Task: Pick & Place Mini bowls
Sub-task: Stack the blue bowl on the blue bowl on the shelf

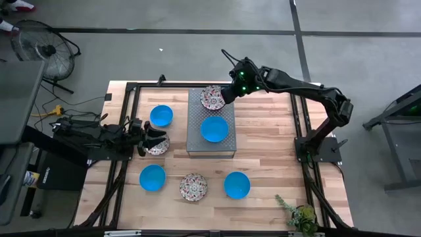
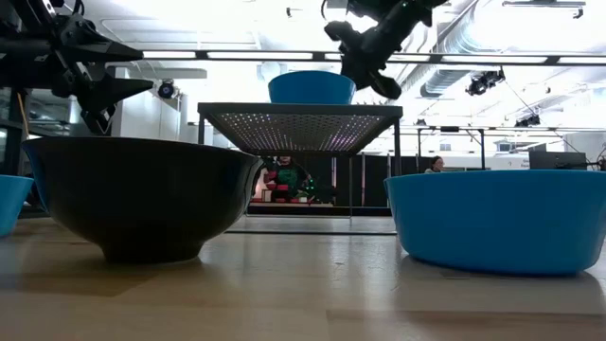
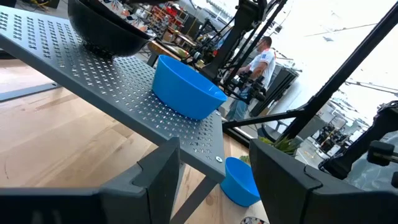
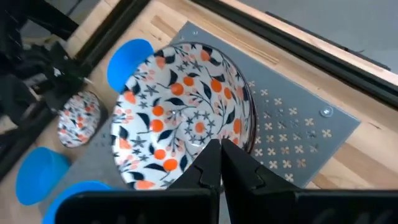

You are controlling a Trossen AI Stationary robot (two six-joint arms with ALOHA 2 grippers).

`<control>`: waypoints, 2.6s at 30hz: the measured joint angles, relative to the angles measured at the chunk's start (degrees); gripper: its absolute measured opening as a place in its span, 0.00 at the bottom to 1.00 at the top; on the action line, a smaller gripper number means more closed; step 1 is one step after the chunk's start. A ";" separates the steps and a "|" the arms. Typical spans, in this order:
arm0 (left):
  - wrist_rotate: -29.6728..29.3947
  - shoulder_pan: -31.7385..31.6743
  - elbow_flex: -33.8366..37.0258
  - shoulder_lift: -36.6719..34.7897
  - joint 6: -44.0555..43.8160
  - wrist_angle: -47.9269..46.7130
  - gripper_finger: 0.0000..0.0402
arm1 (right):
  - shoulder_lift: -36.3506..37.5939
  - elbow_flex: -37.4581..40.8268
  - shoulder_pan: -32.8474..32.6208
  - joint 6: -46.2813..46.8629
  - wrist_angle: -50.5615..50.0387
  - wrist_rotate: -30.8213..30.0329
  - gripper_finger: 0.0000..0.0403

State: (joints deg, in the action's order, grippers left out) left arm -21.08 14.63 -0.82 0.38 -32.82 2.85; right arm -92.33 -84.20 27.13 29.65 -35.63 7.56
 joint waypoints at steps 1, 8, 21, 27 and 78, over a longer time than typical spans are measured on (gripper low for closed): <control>0.02 0.02 0.00 0.00 0.00 0.00 0.47 | 0.54 0.00 -0.29 0.41 -0.14 -0.24 0.00; 0.02 0.02 0.00 0.02 0.00 0.00 0.47 | 5.04 -0.02 -3.88 4.43 -6.30 -0.56 0.00; 0.02 0.02 0.00 0.02 -0.02 0.00 0.47 | 10.31 -0.04 -16.05 13.11 -22.51 -2.07 0.00; 0.02 0.02 0.00 0.02 0.00 -0.02 0.47 | 10.75 -0.04 -23.79 17.62 -30.37 -4.77 0.00; 0.00 0.02 0.00 0.02 0.00 0.00 0.47 | -2.26 21.14 -56.17 71.60 -4.15 -5.56 0.08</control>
State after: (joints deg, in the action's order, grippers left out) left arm -21.08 14.65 -0.82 0.40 -32.82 2.85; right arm -94.58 -63.07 -29.04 101.25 -39.78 2.00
